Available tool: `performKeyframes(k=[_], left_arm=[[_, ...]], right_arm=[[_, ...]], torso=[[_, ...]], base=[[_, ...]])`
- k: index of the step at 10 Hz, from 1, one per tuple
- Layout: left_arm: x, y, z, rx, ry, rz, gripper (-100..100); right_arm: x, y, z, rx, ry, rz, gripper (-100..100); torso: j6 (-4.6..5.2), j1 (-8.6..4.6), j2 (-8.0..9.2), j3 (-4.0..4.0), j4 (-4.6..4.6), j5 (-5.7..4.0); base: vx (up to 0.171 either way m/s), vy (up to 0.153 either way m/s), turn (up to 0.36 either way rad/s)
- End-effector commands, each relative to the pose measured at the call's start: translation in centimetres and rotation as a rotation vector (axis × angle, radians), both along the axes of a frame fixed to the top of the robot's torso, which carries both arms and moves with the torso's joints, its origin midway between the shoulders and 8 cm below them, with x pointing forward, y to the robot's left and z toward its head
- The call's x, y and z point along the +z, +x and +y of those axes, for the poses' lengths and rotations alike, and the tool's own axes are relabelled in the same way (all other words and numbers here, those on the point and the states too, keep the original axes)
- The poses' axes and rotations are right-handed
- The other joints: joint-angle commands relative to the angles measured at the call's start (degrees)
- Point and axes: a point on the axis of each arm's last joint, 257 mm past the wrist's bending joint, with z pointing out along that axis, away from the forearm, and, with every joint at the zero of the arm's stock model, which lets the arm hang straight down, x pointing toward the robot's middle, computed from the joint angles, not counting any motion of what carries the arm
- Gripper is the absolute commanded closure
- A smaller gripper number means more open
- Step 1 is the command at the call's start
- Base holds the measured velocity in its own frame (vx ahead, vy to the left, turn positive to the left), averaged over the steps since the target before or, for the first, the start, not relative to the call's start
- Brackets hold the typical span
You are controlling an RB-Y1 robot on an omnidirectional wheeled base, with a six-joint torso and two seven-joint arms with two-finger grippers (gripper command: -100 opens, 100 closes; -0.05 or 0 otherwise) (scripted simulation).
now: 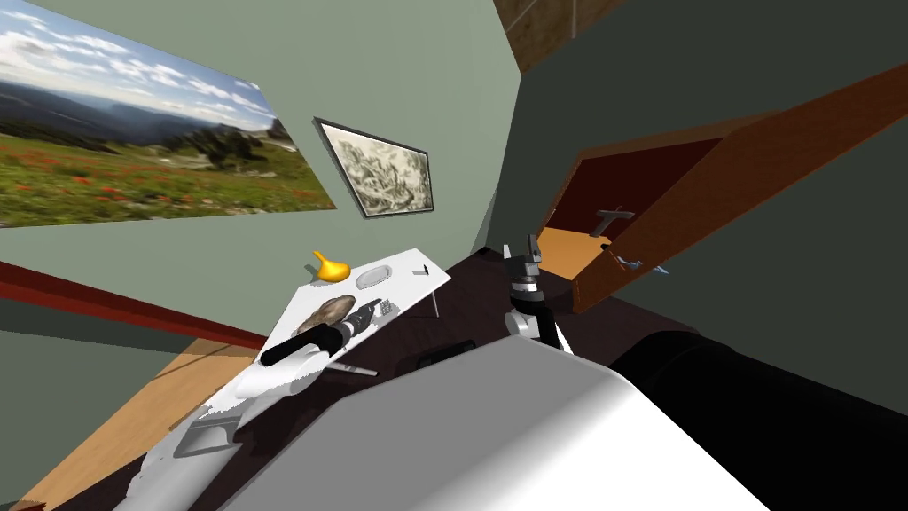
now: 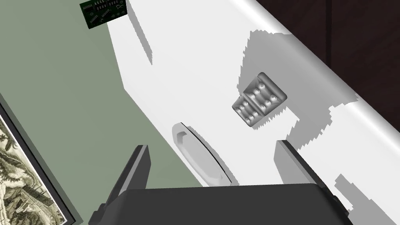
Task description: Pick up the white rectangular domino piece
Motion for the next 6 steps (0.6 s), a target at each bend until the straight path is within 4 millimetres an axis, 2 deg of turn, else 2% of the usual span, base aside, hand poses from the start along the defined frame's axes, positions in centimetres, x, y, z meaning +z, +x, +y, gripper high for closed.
performKeyframes(k=[1,6], left_arm=[[-1.0,-0.6,0.3,-0.006,0.013,0.053,-100],[-5.0,-2.9,2.1,-0.038,0.065,0.246,-100]], right_arm=[[0.0,0.0,0.0,0.000,0.000,0.000,0],[0.0,0.0,0.0,0.000,0.000,0.000,0]], torso=[[0.00,0.00,0.00,0.00,0.00,0.00],[-0.05,-0.02,-0.03,-0.02,-0.01,0.00]], base=[[0.019,0.030,-0.097],[0.026,0.027,-0.162]])
